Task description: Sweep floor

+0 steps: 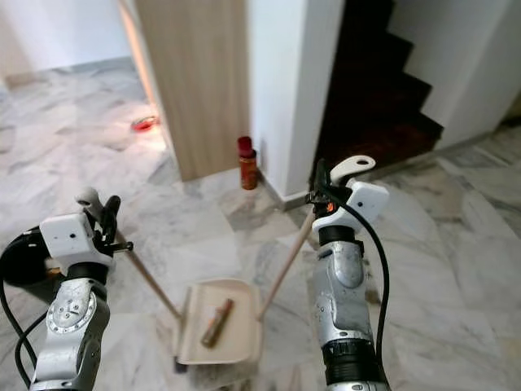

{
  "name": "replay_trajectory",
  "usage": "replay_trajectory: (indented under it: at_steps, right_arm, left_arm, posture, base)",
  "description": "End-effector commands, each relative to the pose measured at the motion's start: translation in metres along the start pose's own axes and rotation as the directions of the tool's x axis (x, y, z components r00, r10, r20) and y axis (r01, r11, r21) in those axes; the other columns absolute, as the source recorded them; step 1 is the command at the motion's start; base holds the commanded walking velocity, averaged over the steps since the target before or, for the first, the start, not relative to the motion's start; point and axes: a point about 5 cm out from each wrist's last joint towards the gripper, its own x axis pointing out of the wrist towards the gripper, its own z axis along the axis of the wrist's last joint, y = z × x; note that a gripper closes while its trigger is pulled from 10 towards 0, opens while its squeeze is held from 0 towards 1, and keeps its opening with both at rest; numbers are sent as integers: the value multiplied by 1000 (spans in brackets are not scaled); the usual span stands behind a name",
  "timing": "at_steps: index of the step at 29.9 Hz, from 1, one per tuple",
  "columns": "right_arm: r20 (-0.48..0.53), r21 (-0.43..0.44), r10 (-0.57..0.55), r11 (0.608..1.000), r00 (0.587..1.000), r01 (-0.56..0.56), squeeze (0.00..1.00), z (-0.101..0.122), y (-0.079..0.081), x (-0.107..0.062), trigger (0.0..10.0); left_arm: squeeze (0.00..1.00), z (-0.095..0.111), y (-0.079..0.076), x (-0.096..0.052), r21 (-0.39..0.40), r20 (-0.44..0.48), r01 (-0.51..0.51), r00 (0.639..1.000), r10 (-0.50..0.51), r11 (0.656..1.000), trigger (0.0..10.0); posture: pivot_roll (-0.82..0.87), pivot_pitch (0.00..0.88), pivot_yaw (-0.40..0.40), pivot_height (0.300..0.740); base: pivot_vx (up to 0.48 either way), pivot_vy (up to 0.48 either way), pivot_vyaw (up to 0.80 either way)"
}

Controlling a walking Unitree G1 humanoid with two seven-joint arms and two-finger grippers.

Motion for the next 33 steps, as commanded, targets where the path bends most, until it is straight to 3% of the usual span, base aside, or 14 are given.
replay_trajectory:
  at_steps: [1, 18, 27, 33]
  right_arm:
    - [61, 59, -8, 998, 998, 4, 0, 13, 3, 7, 10000]
    - [46, 83, 9, 997, 999, -13, 0, 9, 10, 6, 10000]
    - [35, 78, 1, 997, 999, -3, 0, 7, 8, 6, 10000]
    - [30, 84, 4, 996, 1000, -7, 0, 5, 10, 7, 10000]
  left_arm:
    - [0, 13, -5, 3, 0, 60, 16, 998, -16, 1000, 10000]
    - [0, 16, -2, 3, 15, 67, 16, 998, -17, 1000, 10000]
    - [0, 52, -13, 5, 71, 174, 83, 980, -95, 994, 10000]
    - [0, 53, -17, 1, 65, 168, 99, 980, -109, 993, 10000]
  posture:
    - [50, 0, 32, 740]
    - [71, 0, 39, 740]
    - [86, 0, 43, 740]
    - [94, 0, 44, 740]
  base:
    - [0, 412, 0]
    - [0, 412, 0]
    - [0, 412, 0]
    - [0, 412, 0]
